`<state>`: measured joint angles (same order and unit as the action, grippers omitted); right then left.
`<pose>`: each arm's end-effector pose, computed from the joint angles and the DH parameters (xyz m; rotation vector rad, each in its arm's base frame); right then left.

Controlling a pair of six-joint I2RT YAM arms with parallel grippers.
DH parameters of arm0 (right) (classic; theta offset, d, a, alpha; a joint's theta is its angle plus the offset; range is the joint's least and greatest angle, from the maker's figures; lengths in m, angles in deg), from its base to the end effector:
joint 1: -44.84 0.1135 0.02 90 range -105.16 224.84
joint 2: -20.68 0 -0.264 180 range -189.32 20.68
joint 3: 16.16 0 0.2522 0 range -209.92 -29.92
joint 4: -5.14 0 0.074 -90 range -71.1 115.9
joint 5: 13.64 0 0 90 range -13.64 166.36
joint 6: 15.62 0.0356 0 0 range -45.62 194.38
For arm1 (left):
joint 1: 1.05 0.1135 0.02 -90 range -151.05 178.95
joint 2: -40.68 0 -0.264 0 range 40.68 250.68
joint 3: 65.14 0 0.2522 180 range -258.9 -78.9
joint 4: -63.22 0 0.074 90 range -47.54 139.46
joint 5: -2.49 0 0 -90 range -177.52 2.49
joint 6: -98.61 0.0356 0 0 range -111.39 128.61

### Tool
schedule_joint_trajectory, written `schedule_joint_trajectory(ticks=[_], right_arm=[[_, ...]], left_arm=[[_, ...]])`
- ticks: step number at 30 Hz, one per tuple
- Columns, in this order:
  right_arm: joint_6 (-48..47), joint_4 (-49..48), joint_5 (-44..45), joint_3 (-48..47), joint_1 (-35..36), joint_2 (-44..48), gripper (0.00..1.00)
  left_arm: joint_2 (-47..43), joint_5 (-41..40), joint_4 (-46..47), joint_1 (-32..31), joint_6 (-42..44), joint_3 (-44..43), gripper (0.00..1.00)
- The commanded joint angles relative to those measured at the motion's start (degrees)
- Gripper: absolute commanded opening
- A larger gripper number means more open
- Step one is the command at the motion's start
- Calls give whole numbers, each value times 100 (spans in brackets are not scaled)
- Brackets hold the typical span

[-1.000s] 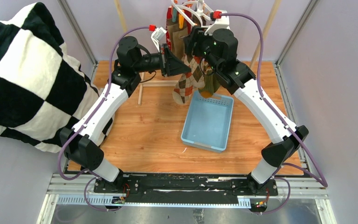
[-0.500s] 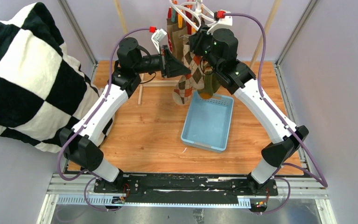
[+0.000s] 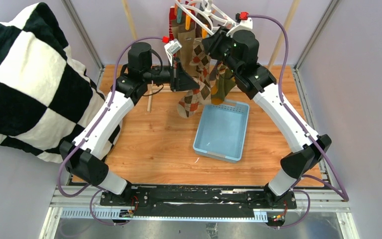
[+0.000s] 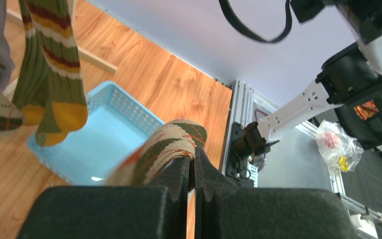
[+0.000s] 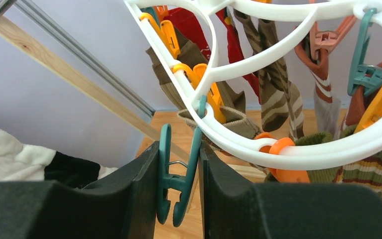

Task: Remove the socks clipped to the hanger
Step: Remove the sock from the hanger.

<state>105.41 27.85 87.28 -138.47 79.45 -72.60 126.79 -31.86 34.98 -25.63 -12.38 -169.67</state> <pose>0.3033 0.2011 0.5114 0.1135 1.5082 0.7896 0.2916 -0.1657 0.4405 0.8187 1.6974 -1.3995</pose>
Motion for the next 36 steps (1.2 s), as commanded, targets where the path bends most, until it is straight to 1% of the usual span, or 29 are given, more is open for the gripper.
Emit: schedule_joint_trajectory(ticks=[1, 3, 4, 5, 6, 7, 9, 10, 14, 15, 17, 20, 23, 27, 31, 34, 35, 36], right_arm=[[268, -221, -713, 230, -242, 299, 19], [199, -225, -1096, 449, -338, 448, 44], [155, -259, -1390, 616, -407, 563, 55], [119, -315, -1643, 849, -466, 708, 63], [75, -419, -1887, 1102, -526, 884, 70], [21, -637, -2216, 1517, -571, 1059, 75], [-190, -981, -2919, 2109, -612, 1424, 82], [-327, -1124, -3332, 2402, -606, 1587, 83], [-830, -1695, -4999, 3522, -541, 2166, 85], [-965, -1797, -5261, 3782, -488, 2293, 86], [-1425, -1849, -5477, 4176, -282, 2531, 88], [-2191, -1865, -5393, 4539, 107, 2738, 90], [-2800, -1917, -5314, 4621, 347, 2653, 91], [-3430, -2002, -5220, 4479, 581, 2399, 91], [-3864, -1957, -5077, 4206, 833, 2121, 90], [-4129, -1728, -4884, 4066, 997, 1939, 84], [-4172, -1714, -4802, 4081, 1049, 1929, 80], [-4202, -1731, -4751, 4112, 1084, 1934, 75]], left_arm=[[-383, -66, -1001, 19, 784, -53, 0], [-514, -66, -1258, 96, 970, 21, 0], [-571, -108, -1398, 160, 1065, 56, 0], [-636, -168, -1583, 208, 1188, 83, 0], [-691, -227, -1751, 242, 1305, 119, 0], [-764, -278, -1902, 279, 1418, 177, 0], [-920, -356, -2018, 334, 1499, 374, 0], [-993, -370, -2024, 358, 1483, 500, 0], [-1201, -313, -2002, 366, 1319, 827, 0], [-1228, -293, -1990, 366, 1279, 854, 0], [-1238, -236, -2000, 366, 1229, 881, 0], [-1215, -94, -2013, 366, 1151, 900, 1], [-1169, 101, -2030, 366, 1055, 843, 1], [-1177, 201, -2091, 366, 1018, 805, 1], [-1208, 203, -2107, 366, 989, 819, 1], [-1226, 218, -2114, 366, 936, 773, 1], [-1236, 221, -2116, 366, 916, 745, 1], [-1247, 218, -2120, 366, 909, 737, 1]])
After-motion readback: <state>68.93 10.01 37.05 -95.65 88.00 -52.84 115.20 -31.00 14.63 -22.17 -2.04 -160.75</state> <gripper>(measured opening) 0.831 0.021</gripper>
